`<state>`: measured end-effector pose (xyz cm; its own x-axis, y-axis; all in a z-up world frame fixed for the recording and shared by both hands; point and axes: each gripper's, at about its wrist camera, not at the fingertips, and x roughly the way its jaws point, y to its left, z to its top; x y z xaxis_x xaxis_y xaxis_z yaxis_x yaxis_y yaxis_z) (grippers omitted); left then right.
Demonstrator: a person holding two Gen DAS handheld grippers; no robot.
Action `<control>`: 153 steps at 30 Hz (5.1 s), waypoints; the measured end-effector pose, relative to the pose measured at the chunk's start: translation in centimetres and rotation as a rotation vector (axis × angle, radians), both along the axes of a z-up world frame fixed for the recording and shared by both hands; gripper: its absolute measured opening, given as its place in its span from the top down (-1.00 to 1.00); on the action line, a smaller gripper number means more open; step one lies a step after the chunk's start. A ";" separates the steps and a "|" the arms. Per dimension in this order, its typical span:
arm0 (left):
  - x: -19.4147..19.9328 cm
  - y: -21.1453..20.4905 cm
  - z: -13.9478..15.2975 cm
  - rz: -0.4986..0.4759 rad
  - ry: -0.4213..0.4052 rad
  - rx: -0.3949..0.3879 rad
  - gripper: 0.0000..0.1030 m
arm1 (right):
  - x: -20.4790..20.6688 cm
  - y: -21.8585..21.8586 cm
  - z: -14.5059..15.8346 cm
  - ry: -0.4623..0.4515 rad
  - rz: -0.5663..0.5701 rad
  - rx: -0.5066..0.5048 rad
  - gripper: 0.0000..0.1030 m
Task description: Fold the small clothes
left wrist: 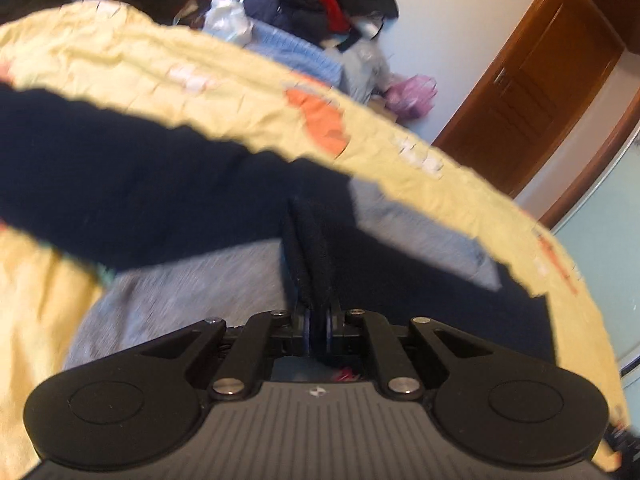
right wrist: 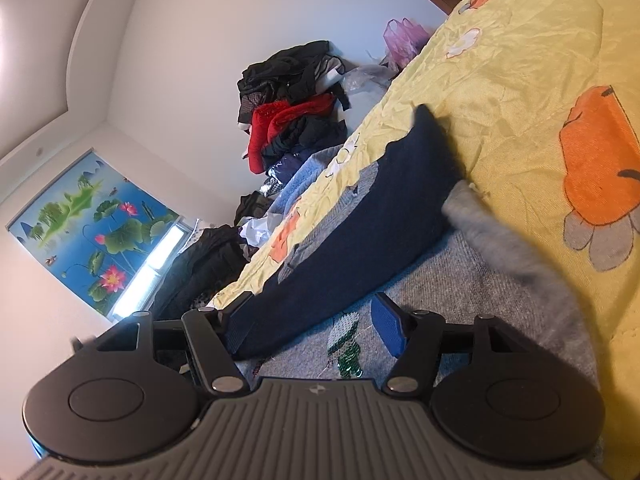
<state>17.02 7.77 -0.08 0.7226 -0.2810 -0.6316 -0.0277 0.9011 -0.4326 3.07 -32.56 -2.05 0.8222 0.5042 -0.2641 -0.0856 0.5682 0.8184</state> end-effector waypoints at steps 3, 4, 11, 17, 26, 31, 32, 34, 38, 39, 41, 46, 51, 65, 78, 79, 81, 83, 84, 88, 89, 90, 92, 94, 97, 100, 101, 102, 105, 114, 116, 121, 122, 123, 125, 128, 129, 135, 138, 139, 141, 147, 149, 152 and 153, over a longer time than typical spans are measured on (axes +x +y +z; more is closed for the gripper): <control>-0.9 -0.1 -0.3 -0.005 -0.063 0.028 0.86 | 0.1 0.1 0.1 0.002 0.004 -0.020 -0.29; -0.9 0.0 -0.5 0.007 -0.066 0.021 0.83 | 0.1 0.2 0.2 0.010 0.005 -0.036 -0.29; -0.5 0.3 -1.1 0.017 -0.059 -0.054 0.83 | 5.6 2.8 5.2 -0.034 0.007 -0.396 -0.40; -0.5 0.4 -1.2 0.017 -0.058 -0.058 0.83 | 14.8 4.0 4.0 0.147 0.019 -0.752 -0.39; -0.7 0.4 -1.1 0.021 -0.055 -0.074 0.82 | 14.0 4.6 1.8 0.058 0.047 -0.871 -0.59; -2.8 2.2 0.4 0.029 -0.064 -0.035 0.67 | 14.2 5.7 2.0 0.066 0.068 -0.935 -0.72; -3.6 3.3 0.9 0.047 -0.084 -0.031 0.65 | 14.2 5.6 2.0 0.065 0.067 -0.928 -0.72; -5.1 6.6 1.7 0.120 -0.121 -0.035 0.44 | 14.1 5.4 2.1 0.062 0.066 -0.917 -0.72; -6.4 17.3 1.7 0.416 -0.117 -0.191 -0.34 | 14.1 5.4 2.1 0.061 0.073 -0.916 -0.76; -6.5 20.2 1.2 0.502 -0.104 -0.251 -0.34 | 14.1 5.4 2.2 0.061 0.075 -0.915 -0.77; -6.5 25.5 -0.2 0.618 -0.069 -0.375 -0.34 | 14.1 5.4 2.2 0.060 0.076 -0.911 -0.78; -5.8 31.5 -1.6 0.708 -0.072 -0.524 -0.33 | 14.0 5.3 2.3 0.057 0.075 -0.899 -0.79; -3.1 32.0 -0.6 0.736 -0.081 -0.386 -0.23 | 14.0 5.3 2.3 0.055 0.081 -0.891 -0.83; -0.7 16.7 7.3 0.541 -0.229 0.148 0.94 | 14.0 5.0 2.4 0.053 0.081 -0.868 -0.85; -3.9 -12.7 1.8 -0.319 -0.241 0.577 0.55 | 14.0 4.5 2.5 0.048 0.078 -0.825 -0.85; -4.5 -12.1 2.0 -0.312 -0.255 0.578 0.15 | 14.0 4.4 2.5 0.048 0.077 -0.820 -0.85; -6.1 -10.3 2.7 -0.269 -0.306 0.539 -0.50 | 14.0 4.2 2.5 0.045 0.078 -0.808 -0.86; -7.7 -7.5 3.2 -0.213 -0.350 0.430 -0.59 | 14.0 4.1 2.5 0.044 0.079 -0.798 -0.87; -8.0 -6.6 3.5 -0.199 -0.337 0.374 -0.59 | 13.9 4.1 2.5 0.043 0.079 -0.796 -0.87; -8.0 -3.7 1.9 -0.113 -0.234 0.265 -0.59 | 13.9 4.1 2.5 0.043 0.078 -0.796 -0.87; -7.5 -3.0 1.5 -0.092 -0.180 0.221 -0.59 | 13.9 4.1 2.5 0.043 0.078 -0.799 -0.87; -7.3 -2.3 1.4 -0.068 -0.167 0.178 -0.59 | 13.9 4.2 2.5 0.044 0.078 -0.805 -0.87; -7.6 -1.2 1.2 0.005 -0.184 0.127 -0.59 | 14.0 4.4 2.5 0.045 0.085 -0.819 -0.90; -7.8 -0.2 1.1 0.043 -0.178 0.077 -0.59 | 14.0 4.6 3.0 0.061 0.076 -0.827 -0.88; -8.2 0.7 1.0 0.067 -0.188 0.013 -0.59 | 13.0 4.8 4.9 0.069 0.065 -0.691 -0.85; -8.1 1.2 0.9 0.081 -0.180 -0.013 -0.59 | 12.7 6.4 6.3 0.095 0.188 -0.539 -0.84; -7.8 1.1 0.8 0.083 -0.181 -0.014 -0.59 | 12.9 7.3 6.3 0.122 0.241 -0.518 -0.81; -7.6 1.1 0.7 0.085 -0.182 -0.013 -0.59 | 13.2 8.3 6.1 0.150 0.291 -0.510 -0.69; -7.4 1.1 0.7 0.090 -0.183 -0.008 -0.59 | 14.1 10.5 4.8 0.227 0.332 -0.579 -0.24; -7.2 1.3 0.7 0.097 -0.183 -0.018 -0.59 | 13.3 12.1 5.3 0.183 0.322 -0.588 0.60; -7.2 1.3 0.7 0.098 -0.182 -0.018 -0.60 | 13.2 12.1 6.2 0.150 0.314 -0.609 0.63; -7.2 1.3 0.7 0.100 -0.181 -0.015 -0.60 | 13.5 11.2 9.5 0.056 0.308 -0.663 0.65; -7.2 1.3 0.6 0.100 -0.181 -0.015 -0.60 | 13.7 10.7 10.1 0.048 0.300 -0.679 0.65; -7.2 1.3 0.6 0.100 -0.180 -0.014 -0.60 | 13.9 10.0 10.6 0.046 0.292 -0.698 0.65; -7.2 1.3 0.6 0.100 -0.180 -0.014 -0.60 | 14.5 8.3 10.9 0.068 0.277 -0.727 0.65; -7.2 1.3 0.6 0.100 -0.180 -0.014 -0.60 | 14.7 5.3 10.4 0.109 0.227 -0.762 0.65; -7.2 1.3 0.6 0.100 -0.180 -0.013 -0.60 | 14.7 4.3 10.1 0.122 0.207 -0.762 0.65; -7.3 1.2 0.7 0.097 -0.178 -0.003 -0.61 | 14.4 0.6 7.5 0.186 0.151 -0.728 0.65; -7.3 1.1 0.7 0.097 -0.176 0.003 -0.61 | 14.1 0.5 6.9 0.188 0.153 -0.720 0.65; -7.3 1.1 0.7 0.098 -0.176 0.005 -0.61 | 14.0 0.5 6.8 0.186 0.154 -0.717 0.65; -7.3 1.0 0.7 0.098 -0.175 0.009 -0.61 | 14.2 0.6 6.8 0.186 0.157 -0.714 0.65; -7.3 1.0 0.8 0.097 -0.174 0.010 -0.61 | 14.5 0.1 5.9 0.226 0.164 -0.686 0.59; -7.3 1.0 0.8 0.097 -0.174 0.010 -0.61 | 14.4 0.0 5.7 0.239 0.144 -0.677 0.38; -7.3 1.0 0.8 0.097 -0.174 0.010 -0.61 | 13.0 0.0 6.9 0.171 0.013 -0.747 0.08; -7.3 1.0 0.8 0.097 -0.174 0.009 -0.61 | 12.2 0.4 7.5 0.130 -0.013 -0.771 0.08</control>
<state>9.73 8.81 0.70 0.8448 -0.1993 -0.4966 -0.0403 0.9017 -0.4305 15.26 -32.21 5.50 0.7652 0.1293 -0.6307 -0.0052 0.9808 0.1948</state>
